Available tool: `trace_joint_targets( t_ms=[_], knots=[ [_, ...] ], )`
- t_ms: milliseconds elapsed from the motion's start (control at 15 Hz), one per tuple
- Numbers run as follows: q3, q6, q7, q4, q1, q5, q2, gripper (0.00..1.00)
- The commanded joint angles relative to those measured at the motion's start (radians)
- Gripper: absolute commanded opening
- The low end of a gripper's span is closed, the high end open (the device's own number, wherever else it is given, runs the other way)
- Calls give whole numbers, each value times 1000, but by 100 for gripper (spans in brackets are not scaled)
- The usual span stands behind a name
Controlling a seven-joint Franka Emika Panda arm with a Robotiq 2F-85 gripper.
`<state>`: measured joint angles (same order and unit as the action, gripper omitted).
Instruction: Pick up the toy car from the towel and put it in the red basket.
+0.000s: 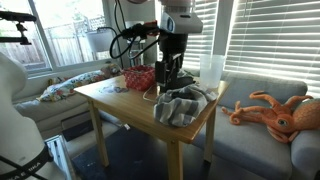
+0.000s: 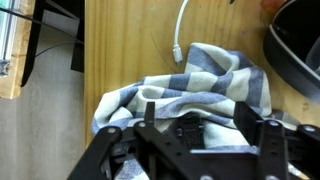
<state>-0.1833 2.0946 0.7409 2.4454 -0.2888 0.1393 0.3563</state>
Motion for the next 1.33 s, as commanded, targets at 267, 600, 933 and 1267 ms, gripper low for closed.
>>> trace_joint_targets(
  t_ms=[267,600,933,1267],
  knots=[
    [-31,71,-23,-8,-10,74,-49,72],
    [-36,109,-42,-8,-7,95,-83,70],
    [-44,118,-59,-10,-8,100,-99,54],
    [-44,116,-81,-14,-6,112,-94,15]
  ],
)
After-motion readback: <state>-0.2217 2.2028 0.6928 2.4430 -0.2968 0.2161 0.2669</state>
